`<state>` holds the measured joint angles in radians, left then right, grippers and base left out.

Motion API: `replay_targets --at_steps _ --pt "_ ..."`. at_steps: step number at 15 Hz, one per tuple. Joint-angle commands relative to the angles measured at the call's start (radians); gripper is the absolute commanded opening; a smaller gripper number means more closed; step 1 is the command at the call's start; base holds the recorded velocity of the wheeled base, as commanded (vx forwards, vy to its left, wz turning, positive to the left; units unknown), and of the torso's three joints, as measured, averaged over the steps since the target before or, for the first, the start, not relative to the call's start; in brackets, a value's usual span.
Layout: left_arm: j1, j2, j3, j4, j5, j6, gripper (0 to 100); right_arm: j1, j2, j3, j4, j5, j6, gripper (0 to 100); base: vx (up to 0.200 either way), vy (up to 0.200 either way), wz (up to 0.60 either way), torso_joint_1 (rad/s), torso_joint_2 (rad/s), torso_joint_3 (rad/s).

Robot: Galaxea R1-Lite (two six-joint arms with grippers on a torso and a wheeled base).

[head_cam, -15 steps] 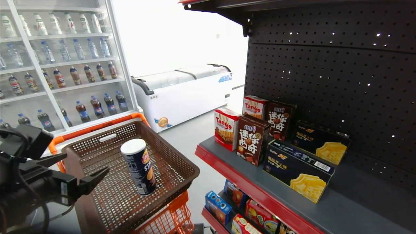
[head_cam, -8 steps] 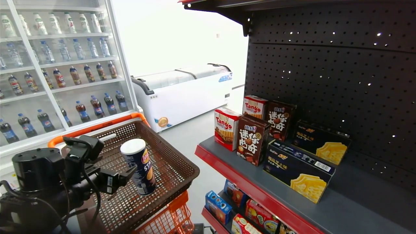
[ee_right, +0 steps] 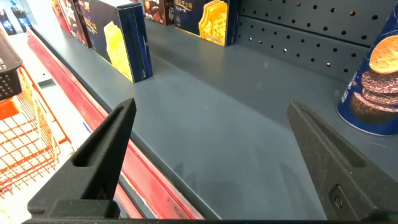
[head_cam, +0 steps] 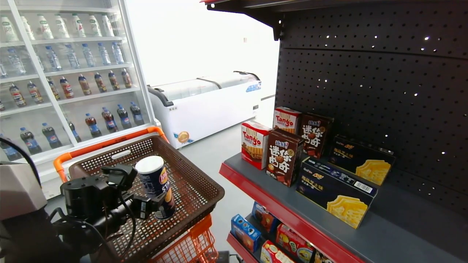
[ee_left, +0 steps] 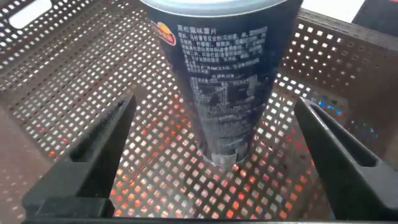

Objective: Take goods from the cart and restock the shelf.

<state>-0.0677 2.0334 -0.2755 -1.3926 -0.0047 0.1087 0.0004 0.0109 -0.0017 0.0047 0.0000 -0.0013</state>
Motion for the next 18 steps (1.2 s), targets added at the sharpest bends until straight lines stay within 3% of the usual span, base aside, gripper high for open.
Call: replay_targets --at_steps 1,8,9,12,15,16,18 --pt "-0.001 0.13 -0.07 -0.022 0.002 -0.015 100 0.001 0.001 0.0 0.0 0.0 0.0 100 0.0 0.0 0.0 0.0 0.0 0.0" --pt "-0.006 0.211 -0.231 -0.028 0.006 -0.015 100 0.0 0.001 0.0 0.0 0.0 0.0 100 0.0 0.0 0.0 0.0 0.0 0.0" --pt "-0.004 0.215 -0.26 -0.016 0.014 -0.015 0 0.0 0.001 0.0 0.0 0.0 0.0 100 0.0 0.0 0.0 0.0 0.0 0.0" --pt "-0.001 0.202 -0.263 -0.02 0.022 -0.015 0 0.0 0.001 0.0 0.0 0.0 0.0 100 0.0 0.0 0.0 0.0 0.0 0.0" --pt "-0.001 0.131 -0.266 -0.01 -0.029 -0.012 0 0.0 0.001 0.0 0.0 0.0 0.0 100 0.0 0.0 0.0 0.0 0.0 0.0" --pt "-0.001 0.039 -0.271 0.081 -0.101 -0.011 0 0.0 0.001 0.0 0.0 0.0 0.0 100 0.0 0.0 0.0 0.0 0.0 0.0" --pt "-0.003 -0.082 -0.298 0.27 -0.17 -0.009 0 0.0 0.001 0.0 0.0 0.0 0.0 100 0.0 0.0 0.0 0.0 0.0 0.0"
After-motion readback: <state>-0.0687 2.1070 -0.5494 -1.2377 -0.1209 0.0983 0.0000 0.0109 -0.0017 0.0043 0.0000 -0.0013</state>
